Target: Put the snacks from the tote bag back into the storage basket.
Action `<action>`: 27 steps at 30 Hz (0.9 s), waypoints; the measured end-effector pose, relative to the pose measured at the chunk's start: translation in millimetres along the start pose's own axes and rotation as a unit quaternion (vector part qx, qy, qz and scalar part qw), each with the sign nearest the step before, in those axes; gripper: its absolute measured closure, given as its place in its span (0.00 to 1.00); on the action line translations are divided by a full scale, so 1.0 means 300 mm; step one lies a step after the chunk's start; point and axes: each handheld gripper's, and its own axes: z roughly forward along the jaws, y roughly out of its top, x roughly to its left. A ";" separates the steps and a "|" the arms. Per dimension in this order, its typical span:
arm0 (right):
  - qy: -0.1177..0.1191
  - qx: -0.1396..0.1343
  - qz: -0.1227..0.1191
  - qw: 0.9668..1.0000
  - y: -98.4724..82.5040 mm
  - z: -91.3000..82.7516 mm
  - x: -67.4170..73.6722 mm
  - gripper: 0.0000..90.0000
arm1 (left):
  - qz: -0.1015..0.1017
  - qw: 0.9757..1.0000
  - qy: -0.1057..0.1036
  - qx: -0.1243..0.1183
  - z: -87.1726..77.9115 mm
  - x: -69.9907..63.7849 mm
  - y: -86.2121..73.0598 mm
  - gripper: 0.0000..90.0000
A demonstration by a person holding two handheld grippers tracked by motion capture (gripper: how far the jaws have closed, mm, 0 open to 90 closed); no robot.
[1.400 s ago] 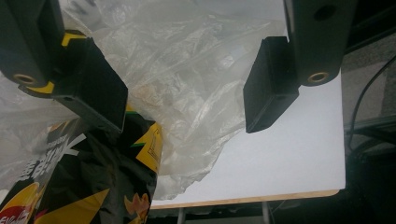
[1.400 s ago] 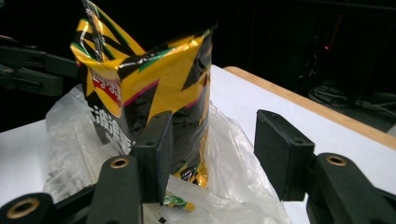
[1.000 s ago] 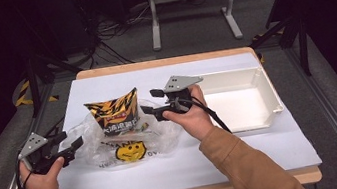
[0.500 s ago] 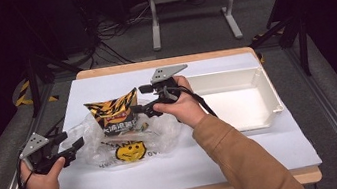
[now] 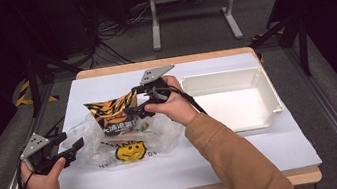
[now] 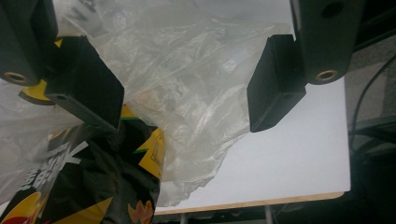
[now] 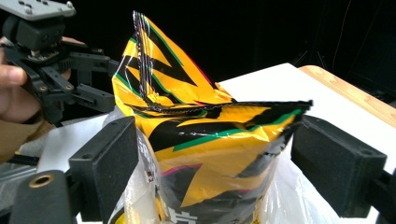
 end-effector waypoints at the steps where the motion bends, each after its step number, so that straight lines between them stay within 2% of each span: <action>1: 0.005 0.003 -0.003 1.000 0.001 0.012 0.002 0.18 | 0.000 1.000 0.000 0.000 0.001 0.000 0.000 0.31; 5: 0.004 0.012 -0.015 1.000 0.004 0.026 0.009 0.20 | -0.002 1.000 0.001 0.000 0.001 0.000 -0.002 0.31; 9: -0.002 0.028 -0.027 0.999 0.008 0.033 0.015 0.28 | -0.003 1.000 0.006 -0.002 -0.004 0.003 -0.007 0.30; 16: -0.005 0.047 -0.068 0.997 0.016 0.026 0.019 0.57 | -0.007 1.000 0.010 -0.004 -0.011 0.006 -0.013 0.30; 18: -0.005 0.048 -0.080 0.996 0.017 0.022 0.020 0.70 | -0.008 1.000 0.010 -0.004 -0.010 0.006 -0.014 0.30; 21: 0.001 0.053 -0.085 0.995 0.016 0.020 0.020 0.80 | -0.007 1.000 0.009 -0.003 -0.007 0.005 -0.014 0.30; 22: 0.002 0.056 -0.089 0.994 0.014 0.020 0.021 0.87 | -0.007 1.000 0.008 -0.003 -0.007 0.005 -0.014 0.30; 27: 0.002 0.061 -0.094 0.994 0.007 0.015 0.020 0.96 | -0.008 1.000 0.007 -0.002 -0.003 0.003 -0.015 0.30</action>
